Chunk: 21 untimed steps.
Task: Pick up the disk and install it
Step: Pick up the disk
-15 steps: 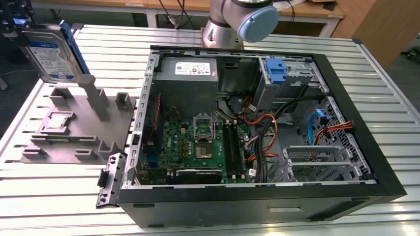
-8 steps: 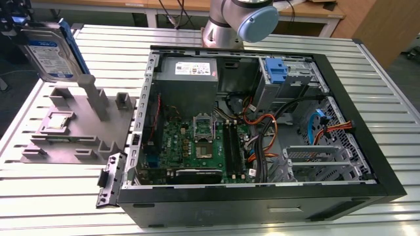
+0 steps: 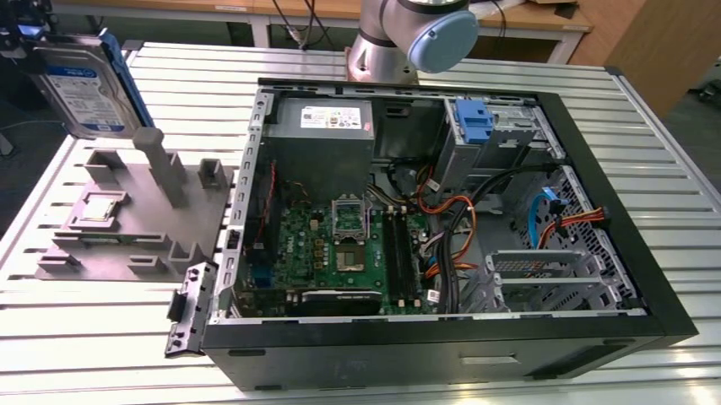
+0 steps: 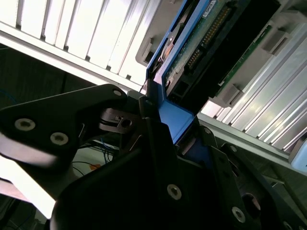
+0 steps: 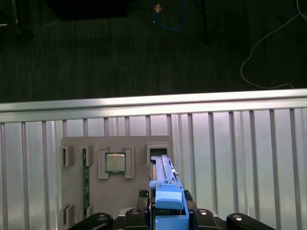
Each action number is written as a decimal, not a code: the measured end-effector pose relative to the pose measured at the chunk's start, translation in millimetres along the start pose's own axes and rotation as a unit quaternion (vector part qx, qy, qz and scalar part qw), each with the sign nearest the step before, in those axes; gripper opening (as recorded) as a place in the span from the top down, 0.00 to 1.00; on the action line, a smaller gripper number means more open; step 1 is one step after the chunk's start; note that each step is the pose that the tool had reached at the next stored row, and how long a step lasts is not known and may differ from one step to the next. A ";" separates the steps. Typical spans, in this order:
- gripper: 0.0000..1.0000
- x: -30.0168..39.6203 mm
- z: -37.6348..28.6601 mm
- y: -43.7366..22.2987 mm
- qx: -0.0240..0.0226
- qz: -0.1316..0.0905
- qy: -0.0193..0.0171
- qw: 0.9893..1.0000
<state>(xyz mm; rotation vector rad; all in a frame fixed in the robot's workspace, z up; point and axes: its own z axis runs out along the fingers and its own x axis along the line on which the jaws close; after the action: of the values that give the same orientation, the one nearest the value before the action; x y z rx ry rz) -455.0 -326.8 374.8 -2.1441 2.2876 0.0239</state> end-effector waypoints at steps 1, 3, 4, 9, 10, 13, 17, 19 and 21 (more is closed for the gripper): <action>0.63 0.0 -0.5 0.0 0.000 0.000 0.000 1.000; 0.63 0.0 -1.4 0.0 0.000 0.000 0.000 1.000; 0.63 0.0 -1.9 0.0 0.000 0.000 0.000 1.000; 0.63 -0.1 -3.5 0.0 0.000 0.000 0.000 1.000; 0.63 -0.1 -3.5 0.0 0.000 0.000 0.000 1.000; 0.63 -0.1 -3.7 0.0 0.000 0.000 0.000 1.000; 0.63 -0.1 -5.3 0.1 0.000 0.000 0.000 1.000; 0.63 -0.1 -6.4 0.1 0.000 0.000 0.000 1.000; 0.63 -0.1 -7.6 0.1 0.000 0.000 0.000 1.000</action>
<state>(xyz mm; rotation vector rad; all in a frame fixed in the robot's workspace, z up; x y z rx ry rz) -455.0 -326.8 382.3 -2.1440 2.2877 0.0239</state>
